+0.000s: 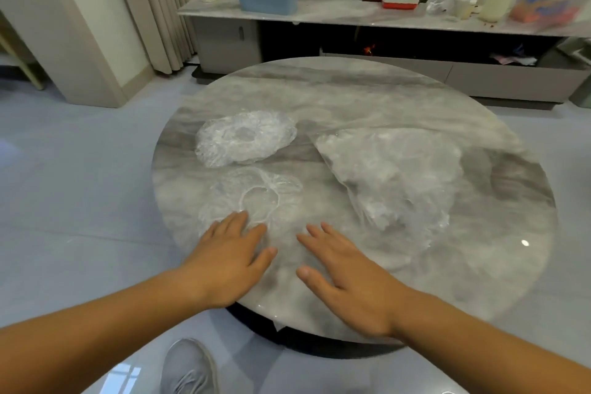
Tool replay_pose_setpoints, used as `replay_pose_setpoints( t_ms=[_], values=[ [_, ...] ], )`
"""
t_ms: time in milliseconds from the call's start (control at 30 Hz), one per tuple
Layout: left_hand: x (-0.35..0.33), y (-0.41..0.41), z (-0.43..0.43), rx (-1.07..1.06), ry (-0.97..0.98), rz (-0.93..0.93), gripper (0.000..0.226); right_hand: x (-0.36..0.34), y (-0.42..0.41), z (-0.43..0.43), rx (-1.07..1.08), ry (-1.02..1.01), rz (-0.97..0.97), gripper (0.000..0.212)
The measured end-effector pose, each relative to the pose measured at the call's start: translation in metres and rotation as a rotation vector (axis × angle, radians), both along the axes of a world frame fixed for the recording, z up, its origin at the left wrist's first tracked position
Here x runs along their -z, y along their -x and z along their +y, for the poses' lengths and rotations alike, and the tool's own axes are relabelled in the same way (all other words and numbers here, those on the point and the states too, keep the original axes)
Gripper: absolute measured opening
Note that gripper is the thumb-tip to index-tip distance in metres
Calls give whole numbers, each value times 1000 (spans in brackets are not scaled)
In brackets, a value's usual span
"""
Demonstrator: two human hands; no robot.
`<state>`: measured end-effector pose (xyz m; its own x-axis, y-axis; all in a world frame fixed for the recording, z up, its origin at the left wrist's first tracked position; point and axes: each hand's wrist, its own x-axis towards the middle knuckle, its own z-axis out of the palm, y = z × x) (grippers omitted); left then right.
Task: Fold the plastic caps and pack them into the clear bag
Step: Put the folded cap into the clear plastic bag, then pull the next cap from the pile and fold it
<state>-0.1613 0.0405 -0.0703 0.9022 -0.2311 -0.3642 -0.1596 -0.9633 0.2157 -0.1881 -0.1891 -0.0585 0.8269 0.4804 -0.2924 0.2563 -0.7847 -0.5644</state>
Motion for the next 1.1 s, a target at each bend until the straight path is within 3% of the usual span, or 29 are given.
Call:
replay_pose_setpoints(
  t_ms=[233, 400, 467, 567, 733, 867, 1100],
  values=[
    [10, 1, -25, 215, 45, -18, 66, 17, -17, -20, 305, -30, -165, 81],
    [13, -2, -31, 328, 182, -3, 68, 18, -17, -37, 425, -6, -242, 84],
    [13, -7, -27, 358, 252, -49, 69, 19, -14, -40, 388, -20, -283, 71],
    [14, -17, -12, 374, 350, -222, 62, 20, -11, -39, 162, -79, -361, 52],
    [15, -31, 8, 401, 369, -187, 42, 24, -12, -38, -119, -36, -278, 59],
    [18, -31, 10, 424, 400, -114, 48, 30, -13, -43, -150, -31, -304, 55],
    [21, -35, 7, 365, 421, -118, 28, 26, -17, -42, -101, 112, -424, 79]
  ],
)
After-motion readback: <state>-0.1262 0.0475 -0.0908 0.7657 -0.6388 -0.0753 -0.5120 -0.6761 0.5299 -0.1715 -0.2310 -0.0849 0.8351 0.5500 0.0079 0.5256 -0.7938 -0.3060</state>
